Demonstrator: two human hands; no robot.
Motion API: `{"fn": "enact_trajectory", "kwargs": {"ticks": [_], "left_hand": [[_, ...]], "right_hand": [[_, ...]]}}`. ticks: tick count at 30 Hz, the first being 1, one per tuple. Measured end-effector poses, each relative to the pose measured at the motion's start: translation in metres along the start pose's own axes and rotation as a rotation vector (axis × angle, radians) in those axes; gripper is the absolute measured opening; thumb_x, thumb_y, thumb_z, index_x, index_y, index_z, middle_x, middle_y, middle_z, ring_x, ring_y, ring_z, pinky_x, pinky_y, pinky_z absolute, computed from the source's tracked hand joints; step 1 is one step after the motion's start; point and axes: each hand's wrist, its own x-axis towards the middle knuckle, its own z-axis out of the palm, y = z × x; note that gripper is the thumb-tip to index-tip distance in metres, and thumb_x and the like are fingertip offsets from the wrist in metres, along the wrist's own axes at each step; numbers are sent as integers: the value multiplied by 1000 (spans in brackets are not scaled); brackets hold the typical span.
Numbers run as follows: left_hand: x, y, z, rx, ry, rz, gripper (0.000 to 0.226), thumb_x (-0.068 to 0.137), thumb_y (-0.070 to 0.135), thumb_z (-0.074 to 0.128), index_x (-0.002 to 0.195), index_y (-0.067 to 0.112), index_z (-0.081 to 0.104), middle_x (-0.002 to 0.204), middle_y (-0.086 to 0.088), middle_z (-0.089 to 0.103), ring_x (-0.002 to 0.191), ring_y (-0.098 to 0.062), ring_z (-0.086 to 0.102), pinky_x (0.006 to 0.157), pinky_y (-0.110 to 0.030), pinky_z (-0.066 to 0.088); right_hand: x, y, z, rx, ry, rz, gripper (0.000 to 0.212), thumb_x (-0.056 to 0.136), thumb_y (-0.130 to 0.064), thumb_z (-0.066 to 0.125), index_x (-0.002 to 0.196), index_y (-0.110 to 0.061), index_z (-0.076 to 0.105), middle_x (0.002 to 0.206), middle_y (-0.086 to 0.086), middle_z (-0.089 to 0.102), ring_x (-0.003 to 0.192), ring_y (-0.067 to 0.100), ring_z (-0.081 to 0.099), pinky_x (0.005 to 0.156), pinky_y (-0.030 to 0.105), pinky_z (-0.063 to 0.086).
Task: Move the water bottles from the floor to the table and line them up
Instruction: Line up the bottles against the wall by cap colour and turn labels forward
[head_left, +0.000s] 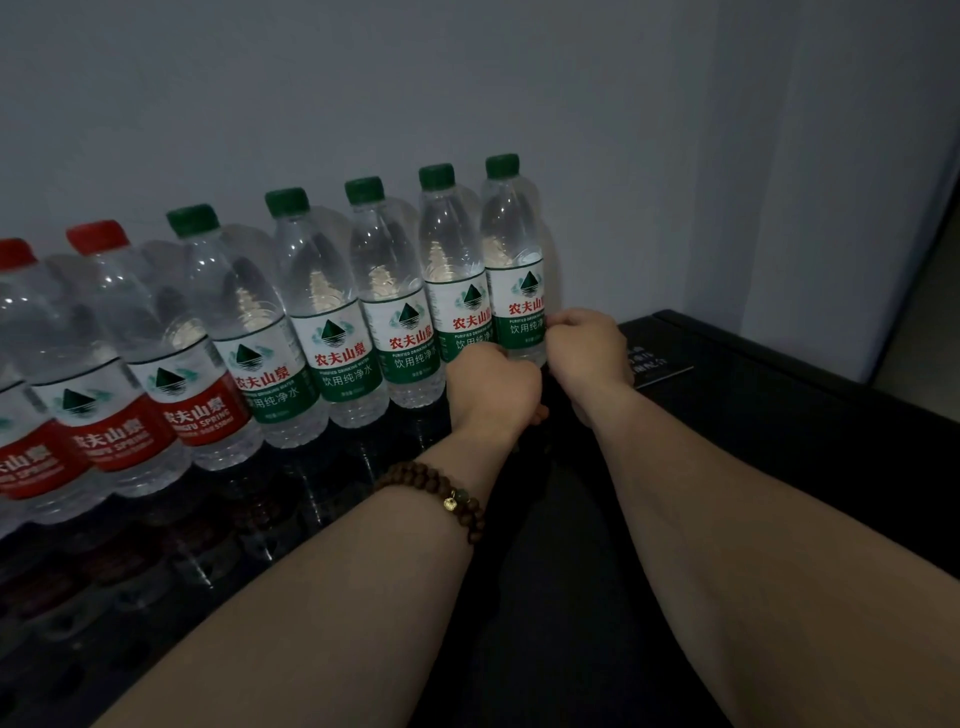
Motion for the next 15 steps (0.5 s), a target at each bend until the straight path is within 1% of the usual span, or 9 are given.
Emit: {"fn": "enact_trajectory", "kwargs": {"ticks": [2,4,6,9,10,12,13,14,15], "left_hand": [[0,0,0,-6,2,5,30,85,1,50,69,26,50,62,-14,72,47,-21,71,41,-28,56],[0,0,0,-8,5,10,32,84,1,49,68,28,48,63,-15,72,47,-21,71,41,-29,56],[0,1,0,-17,7,11,33,82,0,48,68,29,47,62,-14,72,46,-21,71,40,-28,55],[0,0,0,-37,3,3,34,83,-1,48,69,30,47,62,-13,72,46,-20,71,39,-25,52],[1,0,0,-38,2,3,34,84,-1,48,69,30,48,63,-12,72,46,-20,71,39,-25,52],[1,0,0,-40,5,4,34,84,-1,48,68,29,48,65,-12,72,46,-21,71,41,-28,55],[1,-1,0,-43,5,5,34,83,0,48,68,30,48,65,-12,72,47,-22,71,42,-29,56],[2,-1,0,-48,5,5,34,83,0,48,67,30,47,64,-11,72,46,-22,71,42,-30,56],[1,-1,1,-56,6,5,34,84,0,48,67,30,47,63,-10,71,46,-23,71,42,-30,56]], "right_hand": [[0,1,0,10,0,2,34,68,-25,48,79,-38,78,79,-9,75,79,23,71,72,37,59],[3,3,1,29,15,19,30,67,-25,49,74,-20,78,73,1,74,77,30,71,67,38,56],[5,4,1,31,26,22,25,69,-23,51,65,-10,72,68,5,71,72,30,68,62,38,54],[8,5,1,15,62,7,23,75,-18,54,55,-9,62,61,2,64,64,25,62,54,30,45],[8,5,0,26,70,10,22,77,-19,56,59,-10,65,64,2,66,66,24,63,56,30,48],[10,6,0,33,56,26,22,82,-25,58,82,-12,75,85,4,73,80,25,67,71,33,59],[10,6,0,27,48,38,24,85,-27,58,92,-13,76,93,5,73,86,26,68,78,36,60],[11,7,-1,17,45,37,24,86,-27,58,92,-12,76,92,5,72,87,26,67,78,35,60],[12,7,-1,4,50,23,21,85,-24,58,83,-11,74,85,3,71,82,26,67,69,31,57]]}}
